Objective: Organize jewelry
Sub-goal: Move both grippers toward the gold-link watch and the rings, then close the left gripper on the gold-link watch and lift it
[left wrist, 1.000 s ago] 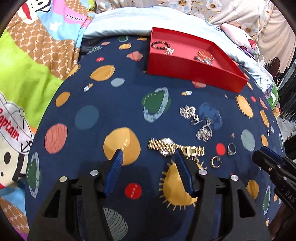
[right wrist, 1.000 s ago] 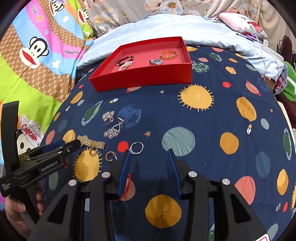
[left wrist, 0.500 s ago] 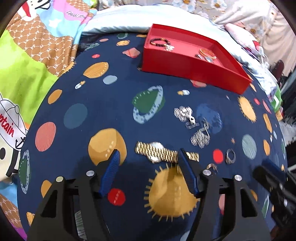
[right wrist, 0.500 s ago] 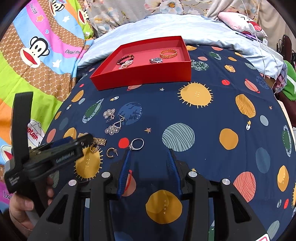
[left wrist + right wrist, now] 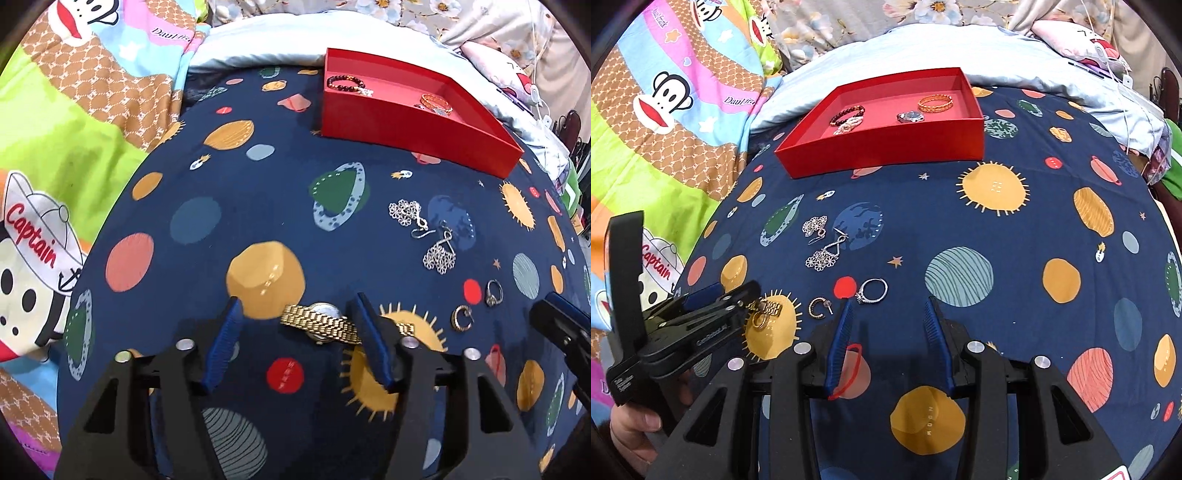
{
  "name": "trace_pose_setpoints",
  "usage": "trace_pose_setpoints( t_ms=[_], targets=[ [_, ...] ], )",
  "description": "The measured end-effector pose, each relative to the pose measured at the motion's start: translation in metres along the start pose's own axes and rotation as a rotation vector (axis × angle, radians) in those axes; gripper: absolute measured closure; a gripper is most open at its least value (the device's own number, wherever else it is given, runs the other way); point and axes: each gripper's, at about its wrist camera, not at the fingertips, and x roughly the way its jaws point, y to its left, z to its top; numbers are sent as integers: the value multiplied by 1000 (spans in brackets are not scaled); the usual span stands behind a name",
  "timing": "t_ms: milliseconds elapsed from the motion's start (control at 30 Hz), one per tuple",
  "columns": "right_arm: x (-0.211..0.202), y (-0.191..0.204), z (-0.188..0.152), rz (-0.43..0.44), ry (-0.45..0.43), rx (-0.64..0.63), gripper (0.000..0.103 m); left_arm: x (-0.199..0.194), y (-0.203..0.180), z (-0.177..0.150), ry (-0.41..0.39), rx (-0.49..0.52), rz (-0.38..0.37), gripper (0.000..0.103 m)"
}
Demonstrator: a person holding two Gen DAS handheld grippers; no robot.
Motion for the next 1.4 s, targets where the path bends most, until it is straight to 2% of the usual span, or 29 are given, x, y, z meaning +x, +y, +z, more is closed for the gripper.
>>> trace_pose_setpoints(
  t_ms=[33, 133, 400, 600, 667, 800, 900, 967, 1000, 1100, 1167, 1233, 1300, 1400],
  targets=[
    [0, 1, 0, 2, 1, -3, 63, -1, 1, -1, 3, 0, -4, 54],
    [0, 4, 1, 2, 0, -8, 63, -7, 7, -6, 31, -35, -36, 57],
    [1, 5, 2, 4, -1, -9, 63, -16, 15, -20, 62, -117, -33, 52],
    [2, 8, 0, 10, 2, -11, 63, -12, 11, -17, 26, -94, -15, 50],
    [2, 8, 0, 10, 2, -9, 63, -10, 11, -13, 8, -83, -15, 53],
    [2, 8, -1, 9, 2, -7, 63, -7, 8, -6, -22, -52, -53, 77],
    [2, 8, -1, 10, 1, -8, 63, -5, 5, -2, -26, -42, -68, 84],
    [2, 8, 0, 10, 0, -9, 63, -6, 5, -1, -22, -36, -111, 99],
    [2, 8, 0, 9, -1, -9, 63, -6, 6, -1, -15, -40, -127, 101],
    [1, 8, 1, 11, -2, -7, 63, -7, 7, -4, 1, -43, -173, 100],
    [2, 9, 2, 13, -1, -8, 63, -9, 6, -7, -2, -24, -165, 98],
    [2, 9, 1, 14, 1, -10, 63, -10, 6, -9, -1, -22, -152, 81],
    [2, 9, 1, 15, 2, -10, 63, -12, 8, -10, 6, -42, -154, 69],
    [2, 9, 1, 15, 3, -11, 63, -15, 7, -13, 8, -42, -163, 69]
  ],
)
